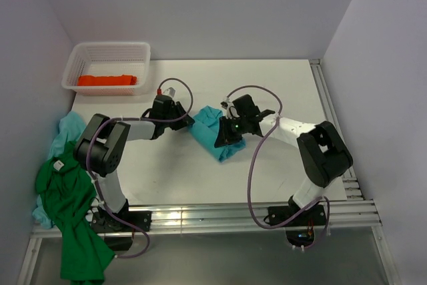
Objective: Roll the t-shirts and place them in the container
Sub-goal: Roll the tshirt
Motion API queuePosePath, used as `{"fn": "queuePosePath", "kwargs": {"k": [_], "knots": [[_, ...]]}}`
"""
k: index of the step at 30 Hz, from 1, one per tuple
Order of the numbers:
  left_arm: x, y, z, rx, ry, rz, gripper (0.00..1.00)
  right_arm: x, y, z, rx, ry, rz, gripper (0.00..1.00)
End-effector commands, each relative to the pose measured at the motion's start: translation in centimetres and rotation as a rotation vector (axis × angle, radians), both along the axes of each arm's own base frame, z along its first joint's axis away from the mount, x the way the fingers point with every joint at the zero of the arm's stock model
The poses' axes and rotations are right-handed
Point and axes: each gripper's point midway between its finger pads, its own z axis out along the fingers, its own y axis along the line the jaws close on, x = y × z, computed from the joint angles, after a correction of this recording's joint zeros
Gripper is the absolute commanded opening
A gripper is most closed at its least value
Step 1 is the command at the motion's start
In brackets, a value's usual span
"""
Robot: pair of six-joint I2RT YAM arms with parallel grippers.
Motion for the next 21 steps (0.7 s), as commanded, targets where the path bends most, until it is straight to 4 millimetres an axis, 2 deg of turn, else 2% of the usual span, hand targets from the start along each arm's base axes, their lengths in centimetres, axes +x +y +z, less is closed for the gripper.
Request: {"fn": "queuePosePath", "kwargs": {"k": [1,3,8,9,12,15,17,18,21], "knots": [[-1.5,1.7,-1.8,0.113,0.067,0.014,0.0,-1.5,0.0,-0.5,0.014,0.01,-0.008,0.14],[-1.5,1.7,-1.5,0.109,0.062,0.015,0.0,-1.8,0.1,-1.6,0.012,0.025,-0.01,0.0],[-1.5,1.5,-0.9,0.104,0.055,0.013,0.0,-4.3,0.4,-6.4,-0.061,0.124,-0.002,0.0],[-1.5,1.4,-0.6,0.102,0.049,0.013,0.0,-4.4,0.8,-6.4,-0.035,0.123,0.003,0.0],[-1.6,1.3,-0.1,0.108,0.045,0.007,0.0,-4.3,-0.9,-7.5,-0.12,0.137,-0.055,0.01],[-1.6,1.0,0.6,0.107,0.041,-0.006,0.0,-4.0,-1.7,-8.3,-0.193,0.137,-0.073,0.12],[-1.5,0.8,1.0,0.108,0.038,-0.014,0.0,-3.5,-2.4,-8.4,-0.237,0.109,-0.107,0.26],[-1.5,0.7,1.0,0.108,0.042,-0.021,0.0,-3.7,-2.7,-8.4,-0.254,0.101,-0.115,0.38],[-1.6,0.3,1.3,0.11,0.051,-0.04,0.0,-2.7,-3.1,-6.5,-0.277,-0.002,-0.166,0.53]]}}
